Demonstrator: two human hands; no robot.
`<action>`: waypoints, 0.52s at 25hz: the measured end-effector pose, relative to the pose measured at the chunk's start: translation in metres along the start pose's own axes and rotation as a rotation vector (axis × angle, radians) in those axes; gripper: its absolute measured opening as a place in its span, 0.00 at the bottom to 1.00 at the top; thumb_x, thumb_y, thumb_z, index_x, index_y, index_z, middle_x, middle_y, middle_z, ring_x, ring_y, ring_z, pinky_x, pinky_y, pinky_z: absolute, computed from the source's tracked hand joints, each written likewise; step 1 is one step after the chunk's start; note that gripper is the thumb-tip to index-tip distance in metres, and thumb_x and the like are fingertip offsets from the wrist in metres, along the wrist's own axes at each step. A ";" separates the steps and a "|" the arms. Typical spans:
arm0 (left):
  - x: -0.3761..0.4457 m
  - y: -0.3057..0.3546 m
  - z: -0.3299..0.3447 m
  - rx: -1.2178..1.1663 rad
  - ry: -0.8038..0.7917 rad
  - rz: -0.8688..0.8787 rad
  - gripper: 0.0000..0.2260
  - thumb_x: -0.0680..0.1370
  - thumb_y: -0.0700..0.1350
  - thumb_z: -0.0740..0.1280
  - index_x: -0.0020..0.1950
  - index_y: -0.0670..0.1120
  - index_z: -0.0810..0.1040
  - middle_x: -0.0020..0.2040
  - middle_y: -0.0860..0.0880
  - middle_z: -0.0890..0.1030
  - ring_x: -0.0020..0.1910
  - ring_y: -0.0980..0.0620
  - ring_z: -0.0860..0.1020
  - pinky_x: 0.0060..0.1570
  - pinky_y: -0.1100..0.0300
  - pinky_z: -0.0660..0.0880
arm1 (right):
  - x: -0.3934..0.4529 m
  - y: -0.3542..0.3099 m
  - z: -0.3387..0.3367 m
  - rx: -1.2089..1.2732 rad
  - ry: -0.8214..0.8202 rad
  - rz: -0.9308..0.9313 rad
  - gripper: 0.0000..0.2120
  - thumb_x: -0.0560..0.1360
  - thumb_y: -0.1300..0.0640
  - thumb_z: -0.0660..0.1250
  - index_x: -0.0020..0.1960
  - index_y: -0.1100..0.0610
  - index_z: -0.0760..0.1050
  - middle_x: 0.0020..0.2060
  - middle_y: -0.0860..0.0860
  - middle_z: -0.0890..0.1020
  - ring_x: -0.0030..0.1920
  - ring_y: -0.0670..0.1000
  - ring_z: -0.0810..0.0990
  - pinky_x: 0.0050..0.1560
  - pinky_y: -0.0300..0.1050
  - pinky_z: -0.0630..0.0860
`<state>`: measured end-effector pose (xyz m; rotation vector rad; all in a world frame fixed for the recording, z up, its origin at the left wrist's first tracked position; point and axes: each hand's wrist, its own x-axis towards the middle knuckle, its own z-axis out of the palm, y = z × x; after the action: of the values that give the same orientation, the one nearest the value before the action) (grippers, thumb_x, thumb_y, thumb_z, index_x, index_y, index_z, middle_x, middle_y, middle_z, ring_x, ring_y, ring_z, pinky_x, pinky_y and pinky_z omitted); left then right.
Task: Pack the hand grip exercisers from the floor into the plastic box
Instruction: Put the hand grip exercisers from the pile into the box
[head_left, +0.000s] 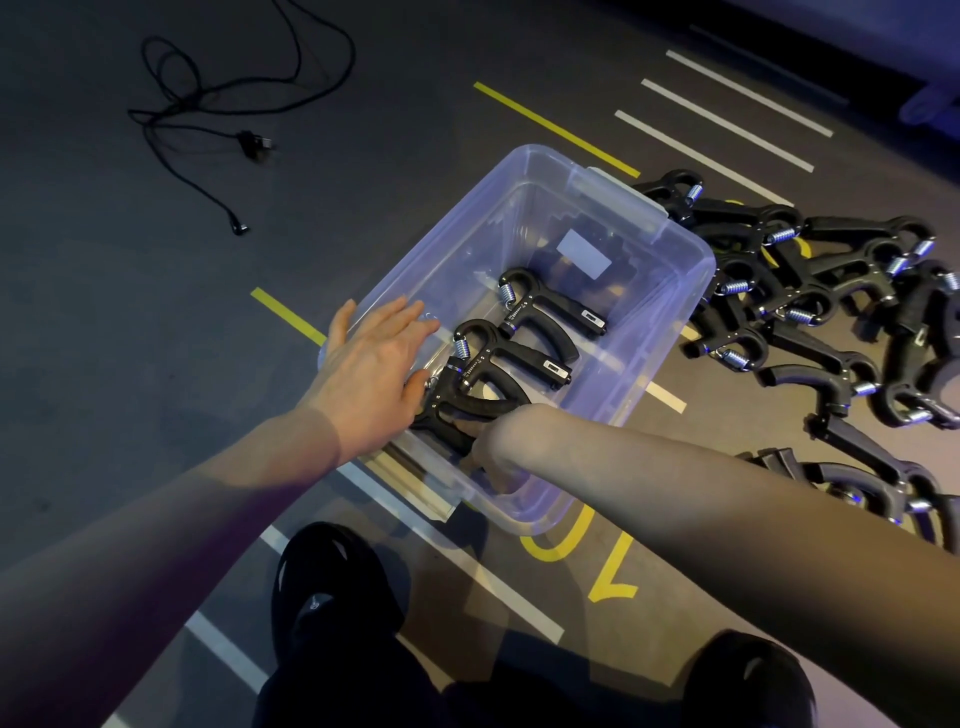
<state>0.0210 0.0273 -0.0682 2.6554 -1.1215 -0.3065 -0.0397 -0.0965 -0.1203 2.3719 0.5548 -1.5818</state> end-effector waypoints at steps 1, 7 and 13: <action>0.000 0.000 0.000 -0.005 0.005 0.001 0.22 0.78 0.43 0.62 0.72 0.47 0.65 0.74 0.48 0.63 0.75 0.51 0.55 0.71 0.47 0.41 | 0.003 0.001 0.000 0.005 0.010 0.006 0.26 0.78 0.58 0.58 0.75 0.51 0.60 0.75 0.54 0.56 0.65 0.57 0.71 0.46 0.45 0.71; 0.001 0.000 0.000 0.003 0.004 0.001 0.22 0.77 0.43 0.62 0.72 0.47 0.66 0.74 0.48 0.64 0.75 0.50 0.56 0.71 0.47 0.41 | 0.013 -0.003 -0.002 0.070 -0.017 -0.023 0.22 0.76 0.61 0.61 0.70 0.58 0.68 0.62 0.57 0.76 0.57 0.58 0.77 0.45 0.47 0.72; 0.000 0.001 0.001 0.002 0.008 0.001 0.22 0.77 0.43 0.62 0.71 0.46 0.66 0.73 0.48 0.66 0.74 0.50 0.57 0.71 0.46 0.41 | 0.007 -0.005 0.008 0.030 0.039 -0.001 0.21 0.79 0.58 0.58 0.71 0.57 0.66 0.68 0.55 0.70 0.52 0.54 0.74 0.46 0.43 0.68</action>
<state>0.0204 0.0269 -0.0686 2.6557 -1.1211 -0.2943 -0.0462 -0.0935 -0.1295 2.4290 0.5434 -1.5584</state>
